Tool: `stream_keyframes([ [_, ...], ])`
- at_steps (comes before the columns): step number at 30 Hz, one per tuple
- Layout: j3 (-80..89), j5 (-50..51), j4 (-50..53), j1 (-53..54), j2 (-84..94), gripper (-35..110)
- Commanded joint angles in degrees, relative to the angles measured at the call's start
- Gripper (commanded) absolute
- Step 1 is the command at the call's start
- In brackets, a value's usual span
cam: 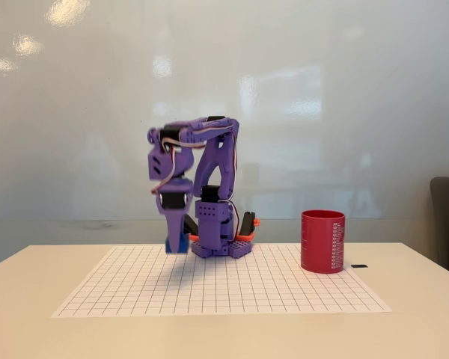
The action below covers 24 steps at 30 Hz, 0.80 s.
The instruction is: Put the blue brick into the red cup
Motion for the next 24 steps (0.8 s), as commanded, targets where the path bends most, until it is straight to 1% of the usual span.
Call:
stream_keyframes([
  [1, -14.9, -3.8, 5.9, 1.9, 7.6, -1],
  [4, -17.8, -5.1, 5.9, 0.9, 10.6, -1],
  [7, -20.8, -4.4, 5.9, -4.3, 12.7, -1],
  [14, -32.4, 2.9, 4.2, -26.1, 17.2, -1],
  [17, -37.3, 6.5, 5.6, -35.2, 16.8, -1],
  [24, -34.8, 15.3, 6.1, -56.6, 16.8, -1],
])
